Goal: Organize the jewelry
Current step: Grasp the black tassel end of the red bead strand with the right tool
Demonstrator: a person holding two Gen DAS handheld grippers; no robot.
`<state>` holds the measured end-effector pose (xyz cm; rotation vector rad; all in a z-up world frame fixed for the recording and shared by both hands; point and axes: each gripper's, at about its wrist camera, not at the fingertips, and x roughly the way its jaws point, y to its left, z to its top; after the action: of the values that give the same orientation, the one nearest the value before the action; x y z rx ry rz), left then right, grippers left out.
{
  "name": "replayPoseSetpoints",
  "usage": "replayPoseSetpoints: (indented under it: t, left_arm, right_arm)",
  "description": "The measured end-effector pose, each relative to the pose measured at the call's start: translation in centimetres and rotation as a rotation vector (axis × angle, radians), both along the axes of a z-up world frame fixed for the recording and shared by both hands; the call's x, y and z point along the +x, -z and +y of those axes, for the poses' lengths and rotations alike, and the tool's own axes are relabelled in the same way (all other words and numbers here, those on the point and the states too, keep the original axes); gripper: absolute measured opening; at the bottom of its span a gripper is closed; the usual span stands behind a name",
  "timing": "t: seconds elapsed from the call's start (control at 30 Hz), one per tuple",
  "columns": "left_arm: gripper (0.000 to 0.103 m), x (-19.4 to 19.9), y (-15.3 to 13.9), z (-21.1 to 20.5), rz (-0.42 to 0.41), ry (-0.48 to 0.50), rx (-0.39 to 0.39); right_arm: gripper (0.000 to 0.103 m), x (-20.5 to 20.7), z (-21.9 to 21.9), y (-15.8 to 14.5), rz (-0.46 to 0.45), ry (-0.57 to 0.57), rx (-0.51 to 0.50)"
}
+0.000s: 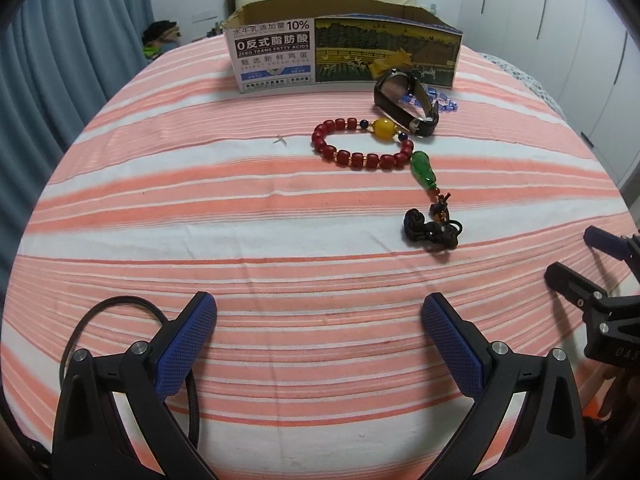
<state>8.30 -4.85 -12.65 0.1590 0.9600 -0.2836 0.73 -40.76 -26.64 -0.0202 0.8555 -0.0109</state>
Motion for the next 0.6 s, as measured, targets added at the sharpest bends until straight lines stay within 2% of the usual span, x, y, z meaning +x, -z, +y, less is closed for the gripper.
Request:
replayPoseSetpoints:
  t: [0.33, 0.47, 0.53, 0.6]
  left_arm:
    - [0.103, 0.1, 0.1, -0.1, 0.006, 0.003, -0.002]
    - [0.103, 0.1, 0.0, 0.1, 0.027, 0.055, 0.004]
    - [0.103, 0.1, -0.1, 0.4, 0.033, 0.077, 0.002]
    - [0.103, 0.2, -0.1, 1.0, 0.037, 0.062, 0.0]
  right_arm:
    - [0.098, 0.5, 0.2, 0.0, 0.018, 0.0, -0.001]
    - [0.098, 1.1, 0.3, -0.3, 0.072, -0.001, -0.007]
    - [0.097, 1.4, 0.5, -0.7, 0.067, -0.01, 0.023]
    - [0.097, 1.9, 1.4, -1.6, 0.038, -0.069, 0.069]
